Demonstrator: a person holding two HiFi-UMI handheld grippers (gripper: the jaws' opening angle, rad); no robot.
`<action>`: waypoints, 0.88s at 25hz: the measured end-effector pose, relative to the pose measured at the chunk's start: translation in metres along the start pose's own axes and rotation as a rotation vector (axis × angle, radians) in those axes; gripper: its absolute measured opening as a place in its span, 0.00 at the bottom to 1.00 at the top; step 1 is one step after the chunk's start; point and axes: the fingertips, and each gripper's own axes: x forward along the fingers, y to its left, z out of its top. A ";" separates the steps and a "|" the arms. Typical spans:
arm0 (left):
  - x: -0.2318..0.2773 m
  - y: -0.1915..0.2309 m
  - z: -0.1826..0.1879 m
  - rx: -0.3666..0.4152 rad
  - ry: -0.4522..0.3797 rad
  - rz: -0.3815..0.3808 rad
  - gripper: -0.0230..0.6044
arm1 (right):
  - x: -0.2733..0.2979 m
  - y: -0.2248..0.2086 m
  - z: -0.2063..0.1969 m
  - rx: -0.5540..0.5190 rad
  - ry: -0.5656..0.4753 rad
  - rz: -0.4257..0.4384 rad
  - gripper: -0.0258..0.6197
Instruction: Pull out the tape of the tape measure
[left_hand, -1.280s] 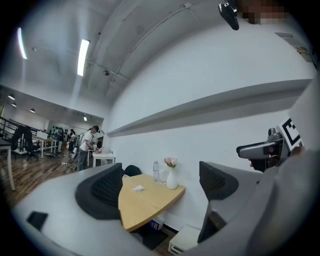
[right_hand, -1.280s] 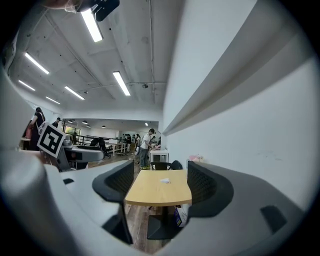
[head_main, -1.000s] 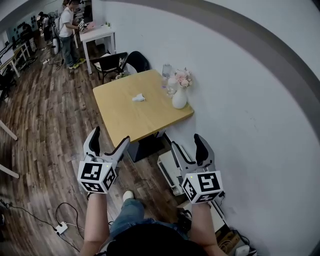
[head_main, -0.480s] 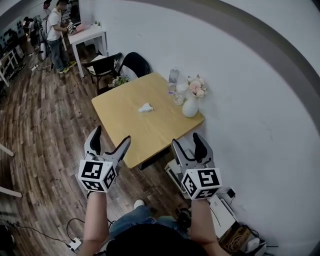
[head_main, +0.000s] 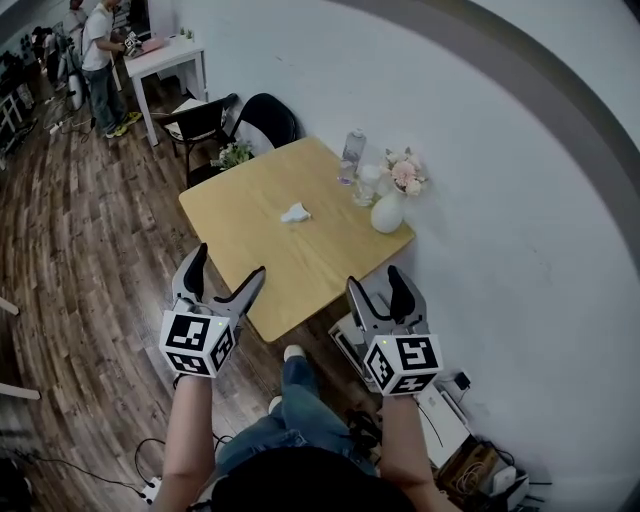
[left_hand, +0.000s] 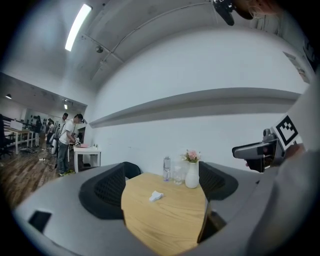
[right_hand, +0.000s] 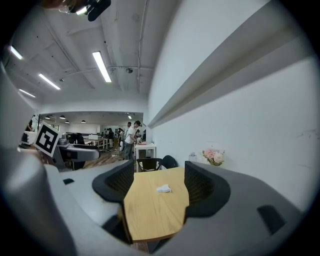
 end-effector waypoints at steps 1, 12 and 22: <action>0.003 0.001 -0.003 -0.002 0.005 -0.005 0.78 | 0.004 -0.001 -0.002 0.003 0.003 -0.001 0.55; 0.069 0.008 -0.050 -0.009 0.090 -0.118 0.78 | 0.061 -0.011 -0.042 0.000 0.072 0.008 0.55; 0.178 0.020 -0.113 -0.002 0.280 -0.255 0.75 | 0.132 -0.040 -0.075 0.064 0.139 -0.025 0.48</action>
